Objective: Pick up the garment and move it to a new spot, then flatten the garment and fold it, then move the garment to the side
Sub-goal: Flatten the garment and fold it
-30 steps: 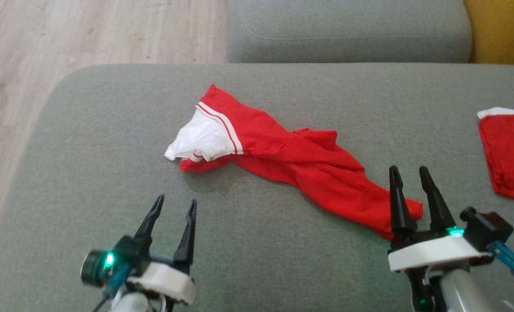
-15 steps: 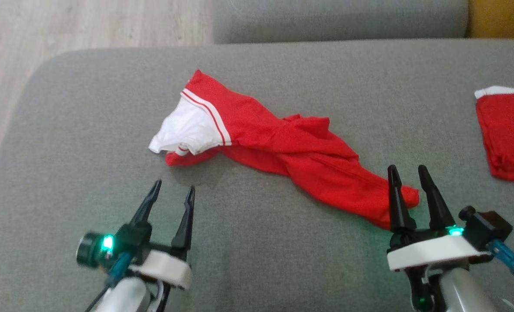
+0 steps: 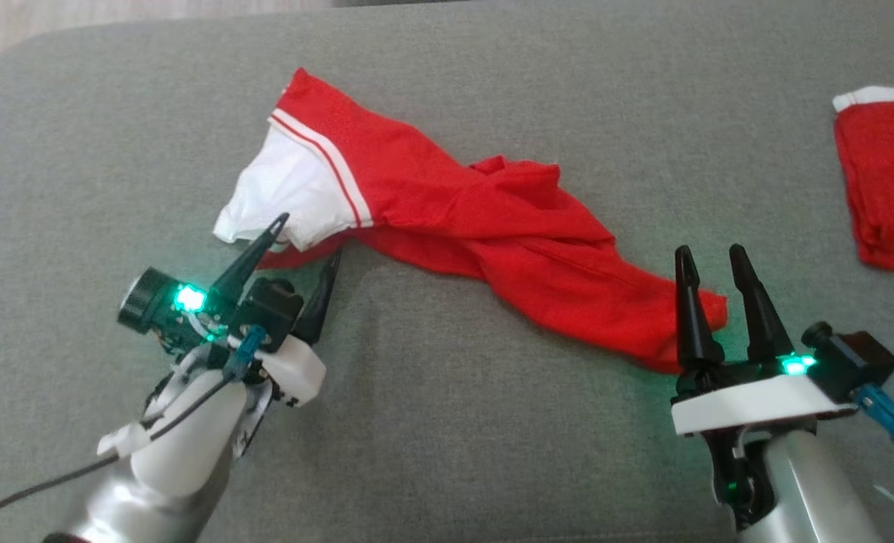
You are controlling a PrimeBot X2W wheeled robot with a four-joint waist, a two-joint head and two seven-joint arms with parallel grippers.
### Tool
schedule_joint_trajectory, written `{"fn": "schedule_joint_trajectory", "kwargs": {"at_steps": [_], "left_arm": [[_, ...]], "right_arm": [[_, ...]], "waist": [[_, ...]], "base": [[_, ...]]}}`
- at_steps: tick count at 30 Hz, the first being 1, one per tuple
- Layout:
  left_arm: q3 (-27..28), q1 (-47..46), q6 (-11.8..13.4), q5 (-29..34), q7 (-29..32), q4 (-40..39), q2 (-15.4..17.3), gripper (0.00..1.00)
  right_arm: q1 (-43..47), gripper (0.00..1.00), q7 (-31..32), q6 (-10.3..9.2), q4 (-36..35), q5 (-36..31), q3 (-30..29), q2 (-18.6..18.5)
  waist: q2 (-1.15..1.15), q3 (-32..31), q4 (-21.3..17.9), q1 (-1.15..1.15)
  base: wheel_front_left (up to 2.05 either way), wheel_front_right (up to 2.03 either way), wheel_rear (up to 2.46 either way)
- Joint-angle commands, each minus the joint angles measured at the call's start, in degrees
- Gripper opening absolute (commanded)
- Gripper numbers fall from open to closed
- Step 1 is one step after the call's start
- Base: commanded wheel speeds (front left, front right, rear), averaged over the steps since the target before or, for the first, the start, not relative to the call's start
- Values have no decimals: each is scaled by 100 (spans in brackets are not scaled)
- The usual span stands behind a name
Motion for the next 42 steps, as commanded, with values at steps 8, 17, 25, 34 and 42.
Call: {"fn": "schedule_joint_trajectory", "kwargs": {"at_steps": [8, 17, 25, 34, 42], "left_arm": [[91, -446, 55, 93, -4, 232, 181, 100], [65, -582, 75, 40, -99, 460, 159, 0], [313, -651, 9, -321, -284, 309, 162, 0], [1410, 36, -198, -1833, -539, -554, -109, 0], [1835, 1425, -153, -2444, -606, -1337, -350, 0]], "right_arm": [[-176, 100, -62, -5, -152, 59, 155, -17], [-242, 100, -62, -5, -114, 94, 163, -17], [-254, 100, -62, -5, -53, 174, 197, -17], [-84, 100, -62, -5, -49, 199, 140, -17], [143, 100, -62, -5, -8, 122, 147, -17]], "waist": [[0, 64, -139, -1], [0, 48, -174, -1], [0, -120, -233, -1], [0, -638, -117, -1], [0, -1036, 157, -1]], "base": [[0, 0, 0], [0, 0, 0], [0, 0, 0], [0, 0, 0], [0, 0, 0]]}}
